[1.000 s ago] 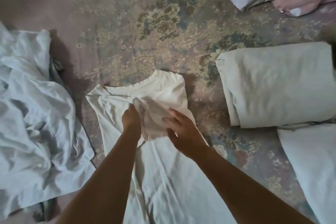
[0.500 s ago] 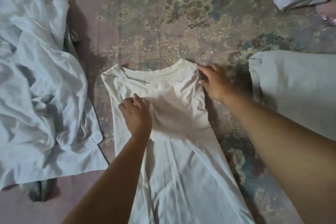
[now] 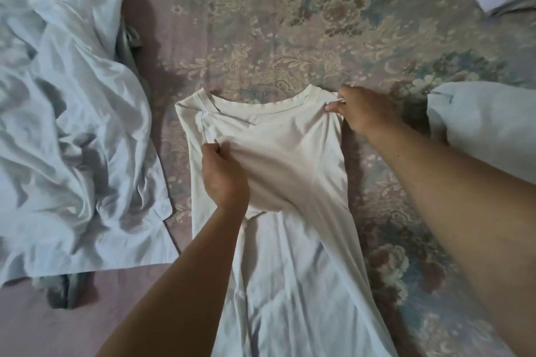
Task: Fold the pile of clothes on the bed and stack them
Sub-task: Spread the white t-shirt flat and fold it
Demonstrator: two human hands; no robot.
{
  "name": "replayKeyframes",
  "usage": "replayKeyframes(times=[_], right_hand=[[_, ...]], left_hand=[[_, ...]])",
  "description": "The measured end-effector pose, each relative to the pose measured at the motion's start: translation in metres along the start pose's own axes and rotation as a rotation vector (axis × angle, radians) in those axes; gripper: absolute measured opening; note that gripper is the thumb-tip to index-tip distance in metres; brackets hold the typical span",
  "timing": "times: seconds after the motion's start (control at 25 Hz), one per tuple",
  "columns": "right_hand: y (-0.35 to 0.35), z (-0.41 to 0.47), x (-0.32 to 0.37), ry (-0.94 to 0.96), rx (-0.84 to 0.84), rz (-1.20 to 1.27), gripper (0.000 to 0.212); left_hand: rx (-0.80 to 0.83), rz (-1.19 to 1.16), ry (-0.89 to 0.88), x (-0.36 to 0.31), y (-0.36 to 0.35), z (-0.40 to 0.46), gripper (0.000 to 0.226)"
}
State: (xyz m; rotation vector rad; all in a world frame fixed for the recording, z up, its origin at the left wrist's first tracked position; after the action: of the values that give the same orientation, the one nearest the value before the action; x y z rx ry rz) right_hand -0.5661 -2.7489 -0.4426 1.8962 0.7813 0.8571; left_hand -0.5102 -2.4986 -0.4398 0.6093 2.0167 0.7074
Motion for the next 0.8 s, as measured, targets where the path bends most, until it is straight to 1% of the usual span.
replayKeyframes(times=[0.08,0.16,0.24,0.28,0.32,0.36,0.4,0.44,0.48,0.52,0.56,0.6,0.68,0.76,0.8], right_hand=[[-0.010,0.002,0.001,-0.019,0.005,-0.101,0.039],[-0.016,0.001,0.007,-0.036,-0.022,-0.147,0.037],[-0.019,-0.009,0.015,-0.062,-0.128,-0.094,0.039],[-0.023,-0.022,0.017,-0.052,-0.208,-0.061,0.044],[-0.034,-0.040,0.016,-0.004,-0.301,-0.056,0.050],[-0.048,-0.063,0.014,0.068,-0.377,-0.087,0.054],[-0.066,-0.093,0.009,0.139,-0.406,-0.133,0.057],[-0.085,-0.126,0.004,0.197,-0.392,-0.167,0.057],[-0.105,-0.162,0.000,0.234,-0.355,-0.186,0.056],[-0.121,-0.197,-0.003,0.258,-0.330,-0.193,0.055],[-0.135,-0.233,-0.005,0.263,-0.321,-0.182,0.054],[-0.146,-0.268,-0.006,0.240,-0.331,-0.152,0.054],[-0.165,-0.331,-0.009,0.124,-0.337,-0.096,0.051],[-0.176,-0.391,-0.010,-0.026,-0.338,-0.106,0.048],[-0.181,-0.414,-0.009,-0.089,-0.326,-0.138,0.047]], left_hand=[[0.011,0.100,-0.010,0.009,-0.005,0.011,0.020],[0.067,0.108,-0.094,0.012,-0.009,0.022,0.019],[0.135,0.074,-0.180,0.013,-0.009,0.034,0.016],[0.164,0.078,-0.199,0.013,-0.007,0.035,0.019],[0.139,0.136,-0.268,0.017,-0.005,0.034,0.027],[0.055,0.249,-0.426,0.023,-0.002,0.025,0.038],[-0.021,0.365,-0.669,0.032,-0.001,0.008,0.046],[-0.005,0.470,-0.965,0.047,-0.003,-0.014,0.050],[0.115,0.559,-1.230,0.067,-0.005,-0.036,0.052],[0.253,0.622,-1.404,0.089,-0.007,-0.056,0.053],[0.345,0.698,-1.506,0.110,-0.008,-0.071,0.054],[0.383,0.773,-1.546,0.124,-0.006,-0.082,0.054],[0.385,0.888,-1.502,0.138,0.000,-0.090,0.050],[0.435,0.897,-1.522,0.135,0.008,-0.102,0.045],[0.442,0.886,-1.576,0.132,0.012,-0.107,0.048]])
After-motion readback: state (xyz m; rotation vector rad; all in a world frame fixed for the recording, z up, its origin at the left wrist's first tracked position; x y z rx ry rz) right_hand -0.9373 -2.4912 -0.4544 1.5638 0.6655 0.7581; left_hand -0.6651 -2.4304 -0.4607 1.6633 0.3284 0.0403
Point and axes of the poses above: each hand's wrist, its own z-axis towards the middle knuckle, its own y-axis out of the back of the hand, x = y × z, the point moved 1 cm from there along z, towards the middle knuckle, and after that the axes turned 10 degrees about y, right-handed, at the moved point
